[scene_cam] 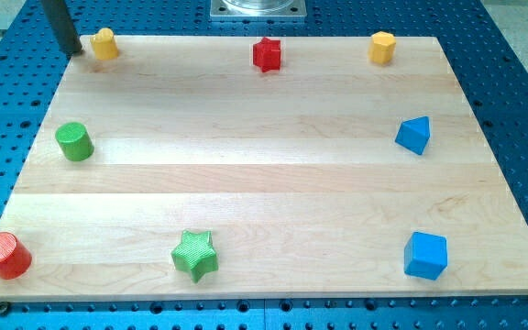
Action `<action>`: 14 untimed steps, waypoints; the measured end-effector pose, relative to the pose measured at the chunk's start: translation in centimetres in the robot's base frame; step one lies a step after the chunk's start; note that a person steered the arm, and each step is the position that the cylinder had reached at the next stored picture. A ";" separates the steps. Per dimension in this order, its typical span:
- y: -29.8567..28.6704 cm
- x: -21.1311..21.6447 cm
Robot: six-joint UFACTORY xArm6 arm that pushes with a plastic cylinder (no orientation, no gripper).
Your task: Place the heart at the center of the board
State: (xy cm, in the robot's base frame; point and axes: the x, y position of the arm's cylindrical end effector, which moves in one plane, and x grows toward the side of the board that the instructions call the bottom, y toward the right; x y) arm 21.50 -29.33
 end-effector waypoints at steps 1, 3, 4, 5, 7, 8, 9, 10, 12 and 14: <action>4.8 2.8; 2.8 0.8; 6.0 -0.2; 12.5 2.8; 16.8 6.7; 16.8 4.6; 18.0 3.5; 22.1 6.3; 26.3 19.1; 23.2 14.7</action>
State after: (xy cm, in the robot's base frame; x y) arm 36.16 -6.15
